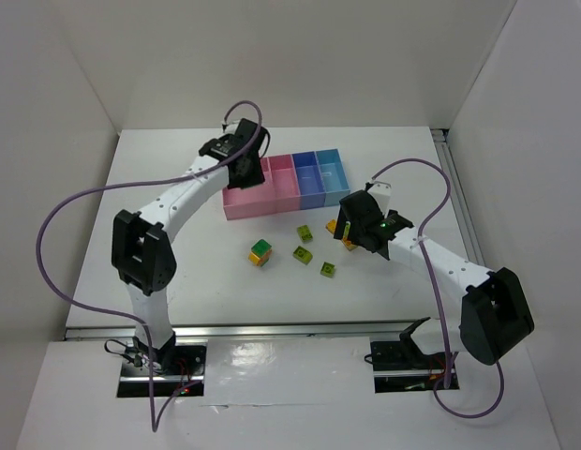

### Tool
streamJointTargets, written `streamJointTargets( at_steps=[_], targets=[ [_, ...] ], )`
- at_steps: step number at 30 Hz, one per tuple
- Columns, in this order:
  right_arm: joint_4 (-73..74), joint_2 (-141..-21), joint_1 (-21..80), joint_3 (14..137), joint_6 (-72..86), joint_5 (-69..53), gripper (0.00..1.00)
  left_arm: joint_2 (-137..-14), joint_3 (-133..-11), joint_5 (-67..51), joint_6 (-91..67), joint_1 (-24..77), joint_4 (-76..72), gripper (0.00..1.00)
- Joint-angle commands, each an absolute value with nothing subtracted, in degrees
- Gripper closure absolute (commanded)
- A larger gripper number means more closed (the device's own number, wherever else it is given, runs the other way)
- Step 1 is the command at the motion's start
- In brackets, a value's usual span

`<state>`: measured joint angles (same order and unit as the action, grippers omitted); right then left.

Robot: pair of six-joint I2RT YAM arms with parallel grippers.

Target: Sort the legos into containers by color

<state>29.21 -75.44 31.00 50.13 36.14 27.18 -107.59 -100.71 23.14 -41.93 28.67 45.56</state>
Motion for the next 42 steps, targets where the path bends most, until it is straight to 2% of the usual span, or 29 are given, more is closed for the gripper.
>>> streamJointTargets(
  at_steps=[1,2,3,4,5,8,11,14,15,16,22,24,26,32,34,39,42],
  targets=[
    [28.65,-73.74,31.64,51.06,36.04,27.86,0.0,-112.66,-105.19,23.04,-39.03,23.84,46.24,0.57],
    [28.65,-73.13,31.64,51.06,36.04,27.86,0.0,-114.07,-107.82,22.24,-39.02,23.04,45.53,0.57],
    [29.26,-73.13,31.64,51.06,36.04,28.38,0.0,-117.21,-109.23,21.63,-37.98,22.42,45.53,0.48],
    [29.27,-73.13,31.64,51.06,36.04,28.39,0.0,-118.81,-110.55,20.93,-37.36,21.54,45.53,0.3],
    [29.27,-72.6,31.64,51.06,36.04,28.39,0.0,-120.48,-112.13,19.96,-36.57,21.53,44.74,0.19],
    [31.02,-72.6,31.64,51.68,36.04,29.26,0.0,-123.05,-118.38,18.45,-34.37,20.74,46.84,0.09],
    [32.51,-70.68,31.64,51.68,36.04,31.19,0.0,-117.98,-114.89,18.46,-31.91,21.45,46.15,0.1],
    [30.86,-69.27,31.64,50.71,34.11,29.63,0.0,-111.99,-105.76,14.08,-24.81,23.64,43.08,0.1],
    [30.15,-68.56,31.64,49.84,34.1,28.84,0.0,-106.93,-99.21,11.71,-22.52,23.64,41.41,0.1],
    [29.62,-68.55,31.64,49.14,34.1,28.22,0.0,-104.44,-96.01,6.29,-18.41,24.34,38.7,0.1],
    [26.55,-70.58,32.17,48.61,32.0,22.24,0.0,-90.54,-76.31,-1.14,-15.12,27.85,37.97,0.1],
    [24.53,-70.58,32.7,48.6,31.99,20.66,0.0,-88.77,-73.49,-2.1,-13.72,29.96,37.44,0.08],
    [23.91,-71.28,32.7,48.6,31.99,20.05,0.0,-88.77,-72.07,-1.59,-12.31,31.81,36.83,0.0],
    [25.13,-74.71,32.7,50.54,31.99,20.74,0.0,-93.24,-73.2,2.0,-8.96,37.0,36.83,0.0],
    [25.83,-75.32,32.7,50.54,32.6,21.26,0.0,-95.35,-73.83,4.03,-9.66,37.53,36.83,0.04],
    [26.46,-75.32,32.7,51.06,32.61,21.8,0.0,-99.4,-75.15,3.7,-9.67,37.53,37.35,0.27],
    [25.93,-74.71,32.7,50.54,32.61,21.18,0.0,-100.11,-75.15,5.61,-9.14,38.58,37.35,0.27]
  ],
)
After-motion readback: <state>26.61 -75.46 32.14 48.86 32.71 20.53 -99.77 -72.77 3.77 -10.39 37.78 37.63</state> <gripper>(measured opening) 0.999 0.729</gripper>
